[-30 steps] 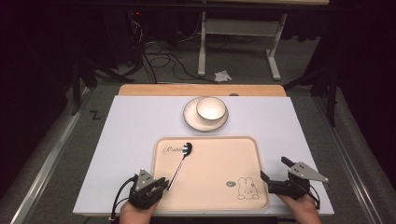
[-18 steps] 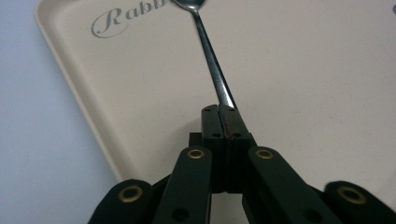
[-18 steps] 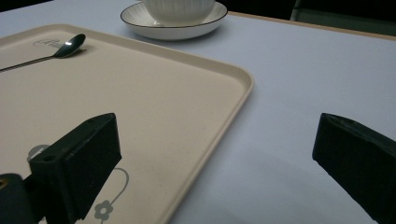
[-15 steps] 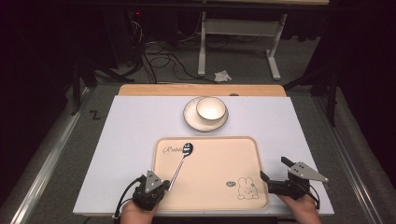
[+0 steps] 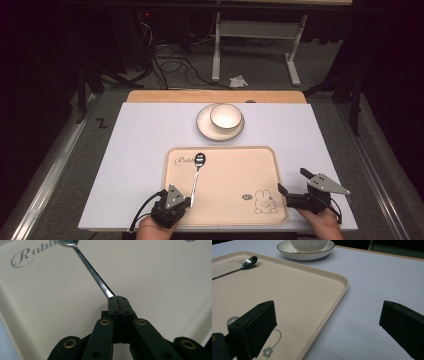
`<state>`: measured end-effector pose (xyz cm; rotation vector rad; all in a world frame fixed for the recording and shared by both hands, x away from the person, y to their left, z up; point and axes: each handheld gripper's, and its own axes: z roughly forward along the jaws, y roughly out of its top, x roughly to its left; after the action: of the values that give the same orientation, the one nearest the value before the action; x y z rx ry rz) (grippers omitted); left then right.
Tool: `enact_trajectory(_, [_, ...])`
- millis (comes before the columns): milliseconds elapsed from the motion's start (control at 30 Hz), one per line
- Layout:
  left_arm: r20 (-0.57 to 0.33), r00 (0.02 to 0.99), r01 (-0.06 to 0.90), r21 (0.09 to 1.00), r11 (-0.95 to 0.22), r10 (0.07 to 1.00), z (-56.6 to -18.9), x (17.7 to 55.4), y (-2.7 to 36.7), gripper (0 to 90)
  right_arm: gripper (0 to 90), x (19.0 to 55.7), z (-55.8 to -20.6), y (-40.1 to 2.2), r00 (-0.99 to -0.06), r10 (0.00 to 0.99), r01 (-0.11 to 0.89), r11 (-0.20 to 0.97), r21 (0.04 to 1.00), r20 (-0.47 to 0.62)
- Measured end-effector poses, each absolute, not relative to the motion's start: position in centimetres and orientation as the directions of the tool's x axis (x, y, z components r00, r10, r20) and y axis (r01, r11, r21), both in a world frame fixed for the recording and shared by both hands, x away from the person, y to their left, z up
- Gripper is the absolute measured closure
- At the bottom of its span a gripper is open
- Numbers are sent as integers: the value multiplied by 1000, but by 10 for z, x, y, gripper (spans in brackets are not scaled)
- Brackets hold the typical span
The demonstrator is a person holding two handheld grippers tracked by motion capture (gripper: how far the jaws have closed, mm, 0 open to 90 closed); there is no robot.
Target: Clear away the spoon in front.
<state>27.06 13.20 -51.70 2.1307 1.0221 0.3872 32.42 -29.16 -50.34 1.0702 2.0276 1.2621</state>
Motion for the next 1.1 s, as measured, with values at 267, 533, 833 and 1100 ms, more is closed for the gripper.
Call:
enact_trajectory(267, [-59,668,541,723,-430,742,-516,273,121,900,17,324,-504,-292,-553,833,349,256,902,-22])
enact_trajectory(533, [-55,698,519,726,-451,714,-516,273,111,900,17,323,-504,-293,-549,836,354,253,900,-19])
enact_trajectory(833, [-67,679,524,743,-417,731,-515,274,122,900,17,322,-503,-293,-549,836,350,252,902,-21])
enact_trajectory(1100, [-87,635,514,790,-335,768,-510,280,152,826,16,322,-503,-294,-547,837,353,246,903,-14])
